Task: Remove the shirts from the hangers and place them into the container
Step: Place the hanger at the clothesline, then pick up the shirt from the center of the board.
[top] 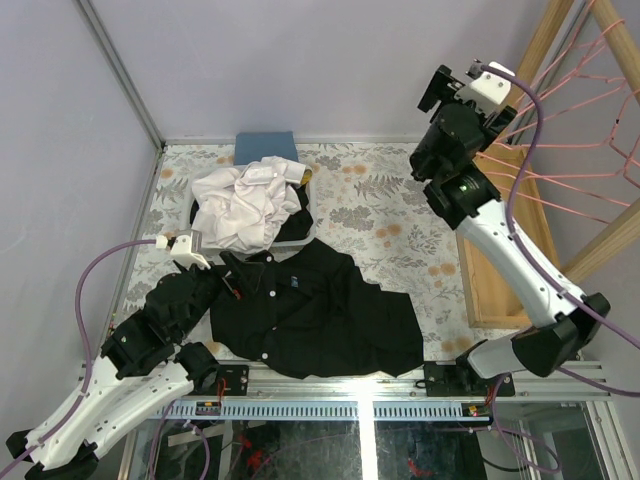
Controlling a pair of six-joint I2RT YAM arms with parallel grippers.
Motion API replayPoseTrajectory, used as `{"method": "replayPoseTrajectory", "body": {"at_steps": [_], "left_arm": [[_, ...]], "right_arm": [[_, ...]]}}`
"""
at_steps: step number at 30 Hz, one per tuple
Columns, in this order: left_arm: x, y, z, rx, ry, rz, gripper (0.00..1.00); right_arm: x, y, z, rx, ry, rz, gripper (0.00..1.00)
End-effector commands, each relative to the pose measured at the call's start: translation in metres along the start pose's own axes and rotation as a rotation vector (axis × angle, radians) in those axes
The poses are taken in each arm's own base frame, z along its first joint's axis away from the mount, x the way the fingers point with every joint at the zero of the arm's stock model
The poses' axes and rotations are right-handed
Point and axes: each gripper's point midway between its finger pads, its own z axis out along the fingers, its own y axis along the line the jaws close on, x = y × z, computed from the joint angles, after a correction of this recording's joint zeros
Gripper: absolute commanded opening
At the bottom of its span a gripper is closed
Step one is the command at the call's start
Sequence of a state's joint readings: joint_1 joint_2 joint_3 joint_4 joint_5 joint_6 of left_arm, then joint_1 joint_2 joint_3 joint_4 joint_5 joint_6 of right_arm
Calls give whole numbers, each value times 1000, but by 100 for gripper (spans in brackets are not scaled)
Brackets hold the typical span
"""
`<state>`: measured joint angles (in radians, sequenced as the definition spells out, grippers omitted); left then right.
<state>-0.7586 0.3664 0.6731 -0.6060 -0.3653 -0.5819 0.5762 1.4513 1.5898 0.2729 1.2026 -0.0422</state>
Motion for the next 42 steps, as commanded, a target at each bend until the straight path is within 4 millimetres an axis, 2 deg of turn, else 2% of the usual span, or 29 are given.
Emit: {"method": "replayPoseTrajectory", "body": {"at_steps": [1,3,4,5,9,12,15,19,21,23,26,32,33,36,38,40,42], "left_arm": [[-9,-3,-2,12,-30,1,100],[-8,-3,-1,11,-29,1,100],[-8,-3,-1,9,-28,-1,100],[-8,-3,-1,8,-27,-2,100],[-7,-2,-1,2,-23,-11,100],[-7,1,-1,-13,-27,-22,100],[-8,2,-2,-17,-32,-26,100],[-7,2,-2,-22,-25,-28,100],[-7,3,-2,-24,-24,-30,100],[-7,4,-2,-30,-26,-36,100],[-11,8,-5,-46,-49,-50,100],[-24,18,-16,-72,-129,-99,100],[-26,21,-18,-82,-144,-112,100],[-33,27,-26,-92,-190,-140,100],[-37,29,-30,-84,-213,-155,100],[-40,30,-35,-75,-235,-169,100],[-42,31,-38,-70,-252,-180,100]], "right_arm": [[35,50,-32,-364,170,100,99],[37,69,-61,-597,212,130,99],[45,80,-77,-714,241,133,97],[47,88,-97,-848,258,140,96],[66,96,-168,-1236,333,137,90],[97,91,-214,-1459,449,80,89],[145,80,-254,-1603,626,13,89],[216,65,-296,-1616,819,-120,92],[245,59,-325,-1649,855,-229,96],[264,55,-349,-1667,822,-333,100],[275,58,-384,-1711,784,-383,99],[275,81,-422,-1653,773,-283,99],[274,88,-423,-1611,745,-274,99],[280,100,-408,-1385,751,-179,99],[287,105,-404,-1298,786,-135,99],[302,105,-406,-1260,825,-184,99],[323,96,-401,-1169,877,-303,99]]}}
